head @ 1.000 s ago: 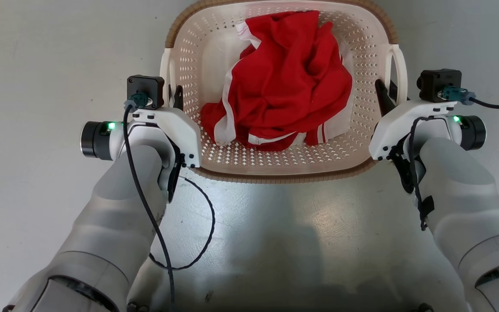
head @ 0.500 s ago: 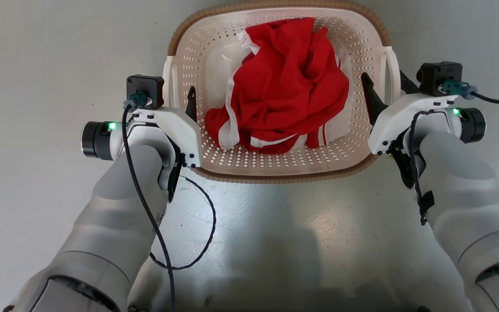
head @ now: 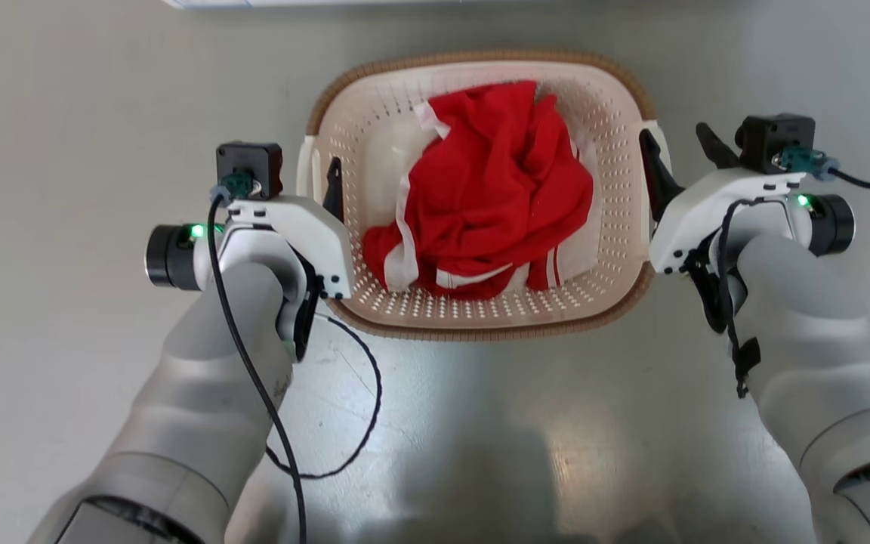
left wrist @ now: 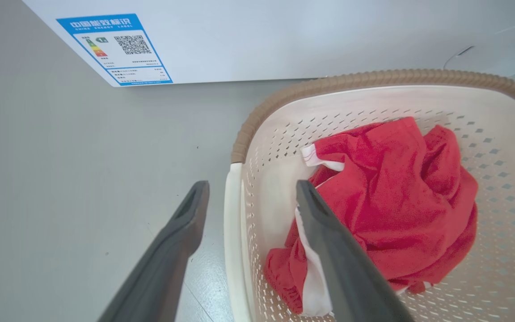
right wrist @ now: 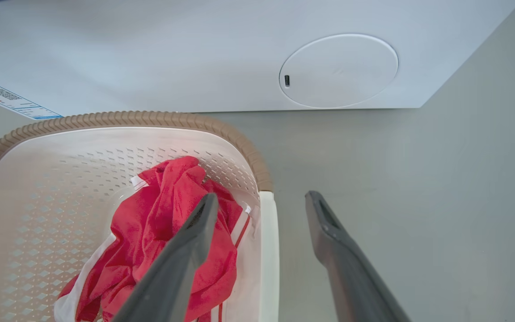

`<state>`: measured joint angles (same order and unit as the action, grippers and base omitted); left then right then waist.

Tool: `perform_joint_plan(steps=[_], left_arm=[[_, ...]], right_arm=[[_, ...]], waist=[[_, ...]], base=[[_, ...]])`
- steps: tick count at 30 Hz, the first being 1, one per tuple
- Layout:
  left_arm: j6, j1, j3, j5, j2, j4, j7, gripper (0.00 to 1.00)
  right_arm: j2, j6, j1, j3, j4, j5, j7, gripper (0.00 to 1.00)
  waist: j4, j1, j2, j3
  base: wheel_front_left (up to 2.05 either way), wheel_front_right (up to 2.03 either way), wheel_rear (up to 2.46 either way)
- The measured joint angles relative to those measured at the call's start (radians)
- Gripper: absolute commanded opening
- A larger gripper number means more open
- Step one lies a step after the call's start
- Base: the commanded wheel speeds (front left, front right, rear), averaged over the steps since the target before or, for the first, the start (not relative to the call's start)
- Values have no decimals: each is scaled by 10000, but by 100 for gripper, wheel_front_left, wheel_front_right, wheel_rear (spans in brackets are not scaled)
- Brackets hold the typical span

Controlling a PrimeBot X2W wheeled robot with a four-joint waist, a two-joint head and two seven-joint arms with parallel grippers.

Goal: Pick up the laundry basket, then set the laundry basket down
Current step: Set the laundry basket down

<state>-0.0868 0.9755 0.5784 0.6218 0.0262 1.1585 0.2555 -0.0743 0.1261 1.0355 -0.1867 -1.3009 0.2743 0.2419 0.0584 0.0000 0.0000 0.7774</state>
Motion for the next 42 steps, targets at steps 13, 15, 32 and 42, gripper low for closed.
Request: perform_joint_plan(steps=[13, 15, 32, 42], left_arm=[[-75, -2251, -1267, -1256, 13, -2408, 0, 100], [-125, -2775, -1590, -1590, 21, -3028, 0, 100], [-184, -7253, -3781, -4288, 399, -8197, 0, 100], [-194, -9272, -4251, -4665, 349, -9906, 0, 100]], right_arm=[[17, 0, -2496, 1225, 3143, -732, 75, 100], [25, 0, -3034, 1231, 3822, -723, 77, 100], [153, 0, -6785, 1185, 7559, -692, 79, 100], [203, 0, -8582, 1185, 9202, -692, 81, 100]], waist=[[222, 0, 0, -1890], [248, 0, 0, -2252], [0, 0, 0, -4834], [-147, 0, 0, -6077]], base=[[0, 0, 0], [0, 0, 0], [0, 0, 0], [0, 0, 0]])
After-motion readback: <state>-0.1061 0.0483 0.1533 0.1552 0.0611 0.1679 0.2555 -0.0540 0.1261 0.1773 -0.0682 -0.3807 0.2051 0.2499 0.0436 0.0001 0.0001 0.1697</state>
